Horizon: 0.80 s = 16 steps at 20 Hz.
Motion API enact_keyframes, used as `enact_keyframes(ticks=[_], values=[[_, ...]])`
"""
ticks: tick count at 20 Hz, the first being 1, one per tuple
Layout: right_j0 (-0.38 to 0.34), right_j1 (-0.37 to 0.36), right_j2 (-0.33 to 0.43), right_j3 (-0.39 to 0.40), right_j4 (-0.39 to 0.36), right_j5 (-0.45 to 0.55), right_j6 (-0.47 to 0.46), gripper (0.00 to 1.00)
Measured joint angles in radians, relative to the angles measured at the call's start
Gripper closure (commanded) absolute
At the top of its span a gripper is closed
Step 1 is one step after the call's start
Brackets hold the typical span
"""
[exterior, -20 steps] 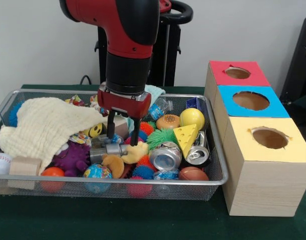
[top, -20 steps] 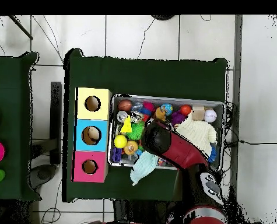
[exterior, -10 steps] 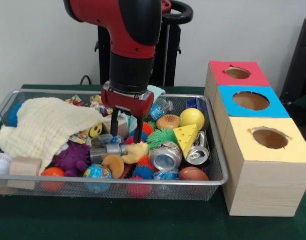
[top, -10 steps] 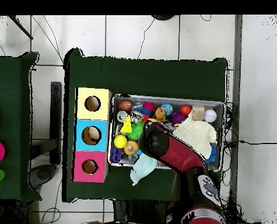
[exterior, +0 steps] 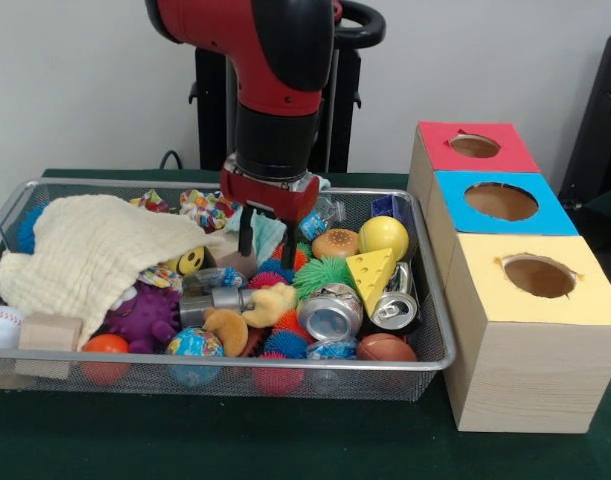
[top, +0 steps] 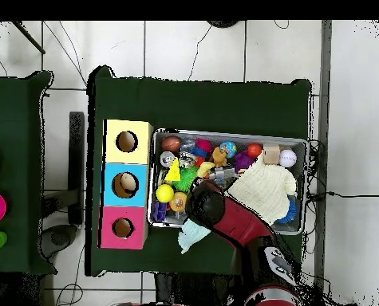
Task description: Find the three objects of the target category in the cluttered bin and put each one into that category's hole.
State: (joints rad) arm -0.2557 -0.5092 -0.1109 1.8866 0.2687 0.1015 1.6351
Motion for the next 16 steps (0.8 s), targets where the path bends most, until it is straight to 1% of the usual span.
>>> enact_keyframes(ticks=[4, 10, 16], values=[[-0.003, 0.018, 0.002, 0.009, 0.000, -0.029, 0.022, 0.00], [-0.007, 0.041, 0.006, 0.009, 0.000, -0.053, 0.027, 0.00], [-0.004, 0.043, 0.007, 0.009, 0.000, -0.054, 0.027, 0.00]])
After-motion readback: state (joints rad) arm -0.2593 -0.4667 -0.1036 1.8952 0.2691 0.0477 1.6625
